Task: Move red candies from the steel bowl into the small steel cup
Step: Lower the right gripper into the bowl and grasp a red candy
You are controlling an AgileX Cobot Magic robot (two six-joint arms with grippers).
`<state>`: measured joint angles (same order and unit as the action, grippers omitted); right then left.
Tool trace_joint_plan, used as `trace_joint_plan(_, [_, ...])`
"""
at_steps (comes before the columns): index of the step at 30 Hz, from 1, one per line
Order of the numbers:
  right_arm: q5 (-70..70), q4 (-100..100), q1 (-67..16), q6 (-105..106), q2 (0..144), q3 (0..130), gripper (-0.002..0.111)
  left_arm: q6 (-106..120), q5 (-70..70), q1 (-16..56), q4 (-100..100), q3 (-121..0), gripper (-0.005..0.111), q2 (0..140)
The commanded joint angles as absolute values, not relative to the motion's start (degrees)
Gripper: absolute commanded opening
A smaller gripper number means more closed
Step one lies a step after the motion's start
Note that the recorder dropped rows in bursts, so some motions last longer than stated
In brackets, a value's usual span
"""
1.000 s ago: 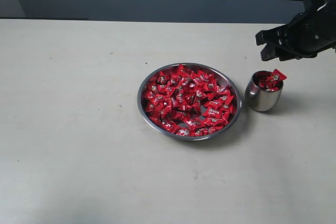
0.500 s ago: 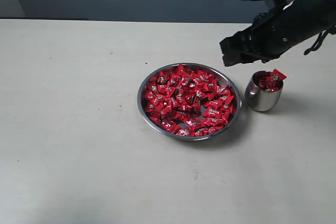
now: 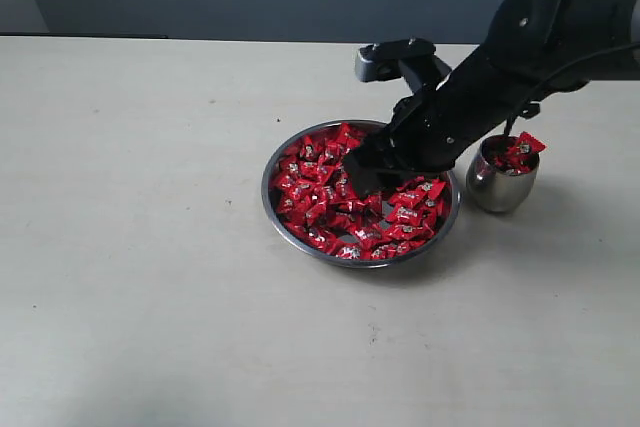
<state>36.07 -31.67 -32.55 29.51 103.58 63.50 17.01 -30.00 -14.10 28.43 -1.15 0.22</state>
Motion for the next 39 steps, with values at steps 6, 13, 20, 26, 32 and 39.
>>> trace_joint_plan(6, [31.46,-32.06,-33.42,29.98,110.16,63.96,0.053,16.92,-29.81,-14.2,28.36,-1.05,0.0,0.0])
trace_joint_plan(13, [35.73,-33.09,-33.69,29.98,113.38,69.95,0.053,16.92,-29.91,-14.2,28.25,-1.05,0.0,0.0])
trace_joint_plan(20, [37.11,-34.37,-35.54,29.98,115.13,74.29,0.053,16.92,-29.91,-14.2,28.25,-1.05,0.0,0.0])
trace_joint_plan(26, [37.44,-33.97,-39.37,29.98,115.69,74.86,0.053,16.92,-29.91,-14.2,28.25,-1.05,0.0,0.0])
trace_joint_plan(32, [36.3,-31.02,-40.62,29.73,119.5,75.11,0.052,16.92,-29.91,-14.2,28.25,-1.05,0.0,0.0])
trace_joint_plan(39, [37.17,-24.91,-40.62,25.6,116.86,75.11,0.0,16.92,-29.91,-14.2,28.25,-1.05,0.0,0.0])
